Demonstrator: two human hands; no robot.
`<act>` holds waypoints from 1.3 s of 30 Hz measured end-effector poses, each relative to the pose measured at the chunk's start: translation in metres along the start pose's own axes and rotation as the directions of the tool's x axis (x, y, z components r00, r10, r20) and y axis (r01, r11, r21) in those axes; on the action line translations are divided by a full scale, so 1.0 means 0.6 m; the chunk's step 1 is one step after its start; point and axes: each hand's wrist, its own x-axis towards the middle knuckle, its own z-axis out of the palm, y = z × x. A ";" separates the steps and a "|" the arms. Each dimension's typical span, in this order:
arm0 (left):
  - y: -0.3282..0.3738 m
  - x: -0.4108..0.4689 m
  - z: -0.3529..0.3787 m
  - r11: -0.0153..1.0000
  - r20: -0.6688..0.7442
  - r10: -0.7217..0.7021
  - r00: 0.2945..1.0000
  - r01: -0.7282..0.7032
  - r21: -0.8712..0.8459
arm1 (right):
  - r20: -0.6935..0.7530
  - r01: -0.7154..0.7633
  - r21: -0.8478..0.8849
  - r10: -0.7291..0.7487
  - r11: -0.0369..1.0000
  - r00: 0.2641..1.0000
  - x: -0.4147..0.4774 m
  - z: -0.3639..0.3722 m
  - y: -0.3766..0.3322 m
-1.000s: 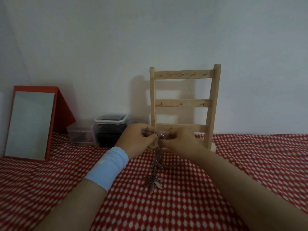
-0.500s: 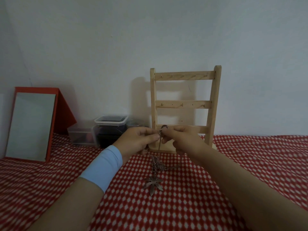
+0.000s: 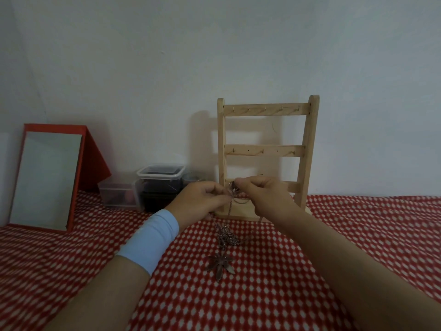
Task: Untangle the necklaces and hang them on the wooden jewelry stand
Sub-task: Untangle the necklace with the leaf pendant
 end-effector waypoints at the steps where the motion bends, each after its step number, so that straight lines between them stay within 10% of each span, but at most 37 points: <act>1: -0.001 0.000 -0.001 1.000 -0.008 0.024 1.000 -0.024 0.008 | -0.008 -0.016 -0.001 0.016 1.000 1.000 0.002 0.000 0.001; 10: 0.008 -0.004 -0.002 0.989 -0.019 0.109 0.994 -0.106 0.102 | 0.033 -0.012 0.012 0.011 1.000 0.999 -0.003 0.007 -0.008; 18: 0.020 -0.007 0.000 0.946 0.104 -0.078 0.991 0.107 -0.305 | -0.002 0.056 0.028 -0.056 0.998 0.998 0.004 0.006 -0.010; 34: 0.007 -0.007 -0.016 0.933 -0.138 0.263 0.955 -0.215 0.288 | 0.100 -0.056 0.019 0.053 0.998 0.994 0.010 0.003 -0.002; 39: 0.002 -0.008 -0.017 0.934 -0.118 0.300 0.947 -0.266 0.238 | 0.158 -0.090 0.024 0.086 0.996 0.984 0.007 0.003 0.001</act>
